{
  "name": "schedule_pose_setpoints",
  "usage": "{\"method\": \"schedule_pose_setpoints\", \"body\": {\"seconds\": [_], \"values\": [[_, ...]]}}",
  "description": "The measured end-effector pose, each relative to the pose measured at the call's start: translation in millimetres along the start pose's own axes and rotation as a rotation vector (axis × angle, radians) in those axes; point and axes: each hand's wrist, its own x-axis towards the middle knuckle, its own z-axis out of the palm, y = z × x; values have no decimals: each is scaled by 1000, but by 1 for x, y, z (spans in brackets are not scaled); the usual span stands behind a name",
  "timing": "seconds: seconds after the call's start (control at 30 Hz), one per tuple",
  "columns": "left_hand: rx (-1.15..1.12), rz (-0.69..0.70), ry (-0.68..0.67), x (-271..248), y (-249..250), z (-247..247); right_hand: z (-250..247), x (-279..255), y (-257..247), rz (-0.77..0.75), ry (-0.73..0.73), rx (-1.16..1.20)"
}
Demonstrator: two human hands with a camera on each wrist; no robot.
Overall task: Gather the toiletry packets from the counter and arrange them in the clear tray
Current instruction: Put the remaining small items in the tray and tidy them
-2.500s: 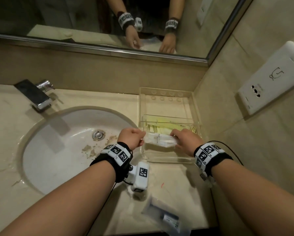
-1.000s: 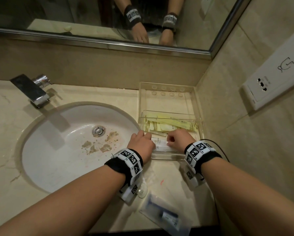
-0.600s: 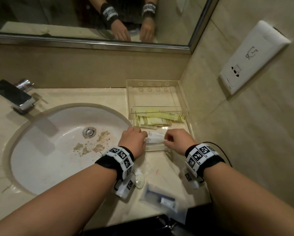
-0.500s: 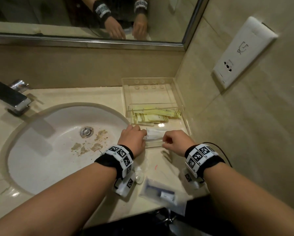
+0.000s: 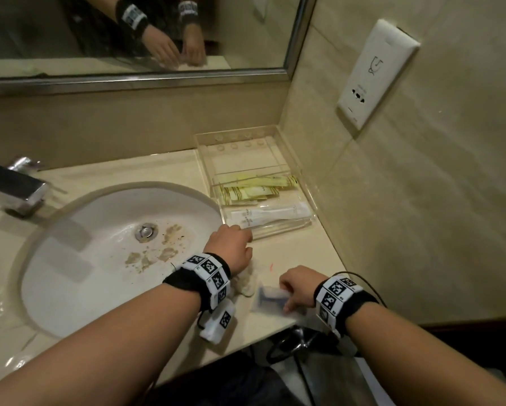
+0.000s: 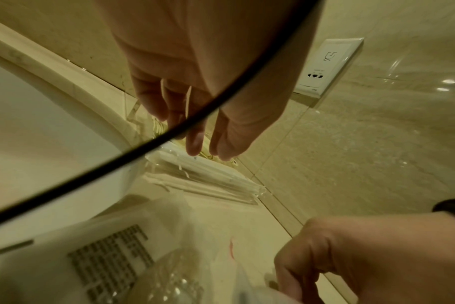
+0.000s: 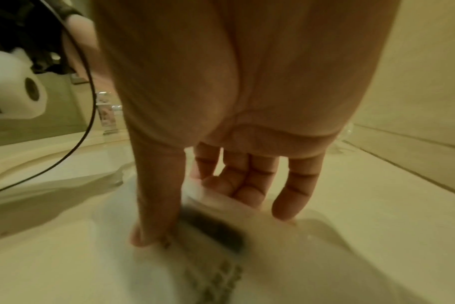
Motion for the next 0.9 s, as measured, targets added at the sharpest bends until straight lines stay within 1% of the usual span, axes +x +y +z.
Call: {"method": "schedule_pose_setpoints", "body": {"seconds": [0.1, 0.2, 0.27, 0.33, 0.37, 0.47, 0.53, 0.63, 0.7, 0.8, 0.9], "values": [[-93, 30, -72, -2, 0, -2, -7, -4, -3, -41, 33, 32], [-253, 73, -205, -2, 2, -7, -28, -8, -3, -89, 123, 89], [-291, 112, -248, -1, 5, -12, -47, -10, -4, -116, 185, 178], [-312, 112, -217, 3, 7, -15, -65, -9, -5, -152, 233, 226], [-356, 88, -181, 6, 6, -17, -73, -8, -5, -168, 261, 221], [-583, -25, -74, 18, -1, -21, -92, -2, -2, -192, 368, 246], [-761, -106, -25, 24, -4, -26, -99, 4, 1, -230, 447, 179], [-907, -197, -14, 32, -4, -34, -109, 16, 5, -272, 494, 19], [-960, -234, -14, 38, -5, -36, -114, 24, 7, -291, 492, -30], [-1007, -295, 29, 49, -5, -34, -120, 38, 11, -322, 504, -74], [-997, -354, 86, 60, -4, -29, -128, 52, 20, -306, 524, -113]]}}
